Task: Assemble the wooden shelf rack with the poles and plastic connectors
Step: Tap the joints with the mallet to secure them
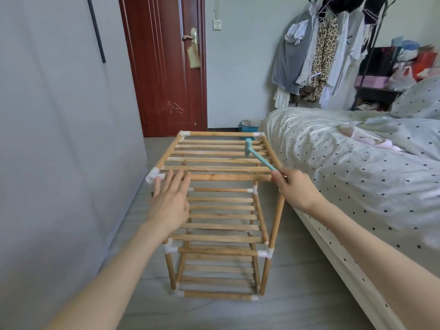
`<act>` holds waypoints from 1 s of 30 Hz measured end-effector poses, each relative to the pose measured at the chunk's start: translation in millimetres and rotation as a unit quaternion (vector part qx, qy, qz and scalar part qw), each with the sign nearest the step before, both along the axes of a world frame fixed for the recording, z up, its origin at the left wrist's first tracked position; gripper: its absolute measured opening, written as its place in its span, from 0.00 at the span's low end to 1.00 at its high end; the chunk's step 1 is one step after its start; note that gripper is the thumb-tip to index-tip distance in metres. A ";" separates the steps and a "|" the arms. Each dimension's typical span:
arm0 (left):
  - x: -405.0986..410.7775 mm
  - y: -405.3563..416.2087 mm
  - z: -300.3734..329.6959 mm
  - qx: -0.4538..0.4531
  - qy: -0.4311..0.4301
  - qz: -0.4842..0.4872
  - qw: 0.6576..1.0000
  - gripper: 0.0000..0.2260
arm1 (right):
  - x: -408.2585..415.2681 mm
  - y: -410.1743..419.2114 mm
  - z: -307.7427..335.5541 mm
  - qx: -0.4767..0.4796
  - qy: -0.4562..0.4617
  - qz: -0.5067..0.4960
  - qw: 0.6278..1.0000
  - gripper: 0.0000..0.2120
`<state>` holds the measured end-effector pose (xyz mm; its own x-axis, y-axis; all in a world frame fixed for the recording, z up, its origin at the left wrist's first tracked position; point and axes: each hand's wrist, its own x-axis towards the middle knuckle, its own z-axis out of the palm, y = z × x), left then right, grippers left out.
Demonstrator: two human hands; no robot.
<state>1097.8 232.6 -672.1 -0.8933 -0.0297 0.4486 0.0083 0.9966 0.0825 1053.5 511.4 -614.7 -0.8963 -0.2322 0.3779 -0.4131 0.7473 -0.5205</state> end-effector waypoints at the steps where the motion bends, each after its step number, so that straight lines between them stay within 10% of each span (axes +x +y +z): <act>1: -3.8 5.5 0.0 -0.018 -0.011 0.000 1.000 0.30 | -0.6 9.9 2.1 0.028 -0.014 -0.013 0.999 0.16; 4: -16.5 10.3 3.0 -0.028 -0.048 0.020 0.998 0.35 | 3.0 36.0 17.4 0.050 0.003 -0.056 0.997 0.17; 8: -19.7 8.9 -2.9 -0.010 -0.071 0.020 0.997 0.41 | 21.3 57.9 21.3 -0.157 0.197 -0.165 0.954 0.16; 12: -17.1 6.4 -4.7 -0.025 -0.069 0.015 0.997 0.42 | 40.2 65.2 -19.3 0.088 -0.060 -0.145 0.984 0.17; 17: -19.6 6.2 -4.5 -0.001 -0.068 0.008 0.998 0.43 | 38.0 76.7 3.3 -0.200 0.142 -0.185 0.952 0.20; 21: -21.1 5.5 -5.7 0.005 -0.065 0.006 0.998 0.43 | 43.7 65.5 -25.9 -0.038 -0.089 -0.120 0.988 0.21; 26: -22.5 6.2 -9.3 0.011 -0.056 0.006 0.998 0.44 | 39.9 72.0 -3.0 -0.205 0.110 -0.168 0.958 0.20; 30: -21.4 8.4 -9.7 0.008 -0.059 0.011 0.998 0.45 | 40.7 62.4 -13.9 -0.035 -0.101 -0.141 0.984 0.20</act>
